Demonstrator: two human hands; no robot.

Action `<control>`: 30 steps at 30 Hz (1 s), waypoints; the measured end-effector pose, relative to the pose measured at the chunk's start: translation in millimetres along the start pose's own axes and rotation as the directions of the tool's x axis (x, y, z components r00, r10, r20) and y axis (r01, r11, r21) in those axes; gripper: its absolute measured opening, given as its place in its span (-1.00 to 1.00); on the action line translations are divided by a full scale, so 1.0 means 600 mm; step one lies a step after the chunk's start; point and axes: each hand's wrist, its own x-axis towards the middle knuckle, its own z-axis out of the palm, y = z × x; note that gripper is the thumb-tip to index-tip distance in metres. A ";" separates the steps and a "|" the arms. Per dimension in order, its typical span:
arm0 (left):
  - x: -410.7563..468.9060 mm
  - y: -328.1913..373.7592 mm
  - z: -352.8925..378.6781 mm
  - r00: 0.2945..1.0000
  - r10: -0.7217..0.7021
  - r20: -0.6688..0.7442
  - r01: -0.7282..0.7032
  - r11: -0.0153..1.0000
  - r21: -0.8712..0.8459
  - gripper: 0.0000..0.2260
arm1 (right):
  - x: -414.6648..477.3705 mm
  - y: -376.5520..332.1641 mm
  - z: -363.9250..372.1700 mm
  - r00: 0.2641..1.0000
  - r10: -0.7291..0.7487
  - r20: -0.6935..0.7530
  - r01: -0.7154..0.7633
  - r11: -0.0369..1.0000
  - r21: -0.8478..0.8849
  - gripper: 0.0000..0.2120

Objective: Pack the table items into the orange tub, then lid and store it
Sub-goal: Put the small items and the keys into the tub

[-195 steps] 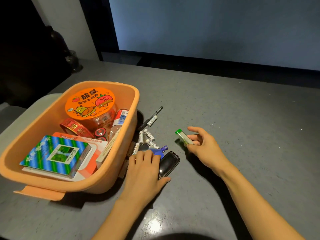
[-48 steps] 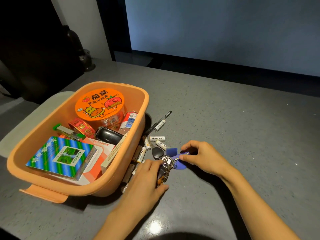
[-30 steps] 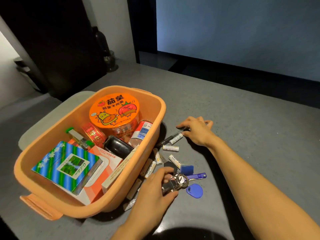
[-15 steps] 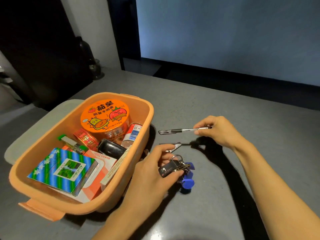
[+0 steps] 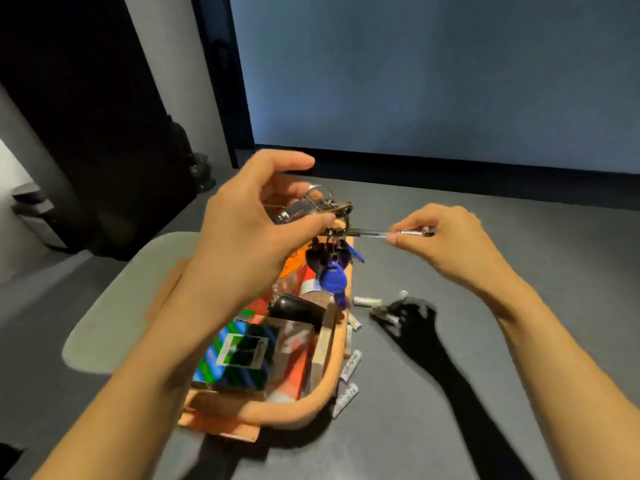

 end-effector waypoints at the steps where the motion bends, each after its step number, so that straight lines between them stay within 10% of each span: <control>1: 0.008 -0.009 -0.016 1.000 0.013 0.004 -0.013 1.000 0.013 -0.59 | -0.004 -0.011 0.021 1.000 0.017 -0.014 -0.018 0.998 -0.054 -0.94; 12: 0.062 -0.130 -0.051 0.992 0.047 0.117 -0.047 0.999 -0.002 -0.60 | -0.023 -0.067 0.178 0.969 0.154 -0.192 -0.219 0.896 -0.385 -0.76; 18: 0.062 -0.164 -0.013 0.980 0.046 0.193 -0.042 0.999 -0.024 -0.60 | -0.037 -0.063 0.176 0.985 0.157 -0.068 -0.170 0.942 -0.288 -0.52; 30: 0.031 -0.215 0.006 0.883 0.052 0.467 -0.172 0.961 0.219 -0.41 | -0.041 -0.041 0.152 0.989 0.069 -0.131 -0.091 0.982 -0.166 -0.77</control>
